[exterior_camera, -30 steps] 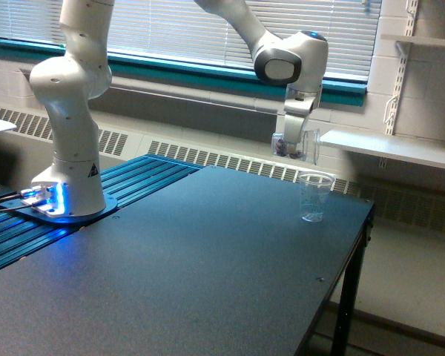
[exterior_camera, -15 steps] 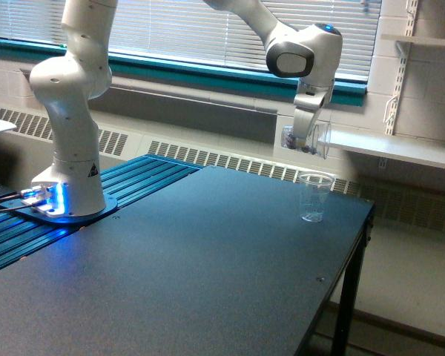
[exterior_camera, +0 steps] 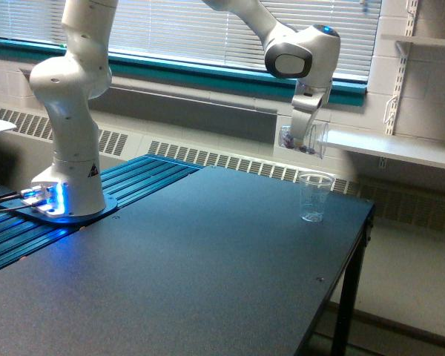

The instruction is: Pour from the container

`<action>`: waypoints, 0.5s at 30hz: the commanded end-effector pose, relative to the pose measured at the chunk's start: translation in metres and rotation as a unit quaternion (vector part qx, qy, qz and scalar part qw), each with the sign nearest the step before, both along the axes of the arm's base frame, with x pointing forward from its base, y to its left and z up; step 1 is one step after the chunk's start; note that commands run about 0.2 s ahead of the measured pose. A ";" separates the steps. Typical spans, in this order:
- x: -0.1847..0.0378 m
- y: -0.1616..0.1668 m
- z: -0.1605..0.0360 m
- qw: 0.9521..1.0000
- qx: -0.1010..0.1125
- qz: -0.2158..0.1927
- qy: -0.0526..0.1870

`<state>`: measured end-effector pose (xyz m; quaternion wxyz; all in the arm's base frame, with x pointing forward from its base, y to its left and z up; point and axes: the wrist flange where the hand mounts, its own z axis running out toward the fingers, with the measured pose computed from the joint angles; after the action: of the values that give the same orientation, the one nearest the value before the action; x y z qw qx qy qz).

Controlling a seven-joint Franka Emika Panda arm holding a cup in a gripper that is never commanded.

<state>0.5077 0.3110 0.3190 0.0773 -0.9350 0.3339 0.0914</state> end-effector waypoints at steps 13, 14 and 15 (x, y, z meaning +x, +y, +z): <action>0.012 -0.018 0.004 0.999 0.012 -0.036 0.009; 0.013 -0.019 0.003 0.999 0.013 -0.038 0.010; 0.014 -0.021 0.003 0.999 0.014 -0.040 0.011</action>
<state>0.5113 0.3057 0.3197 0.0862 -0.9269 0.3508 0.1015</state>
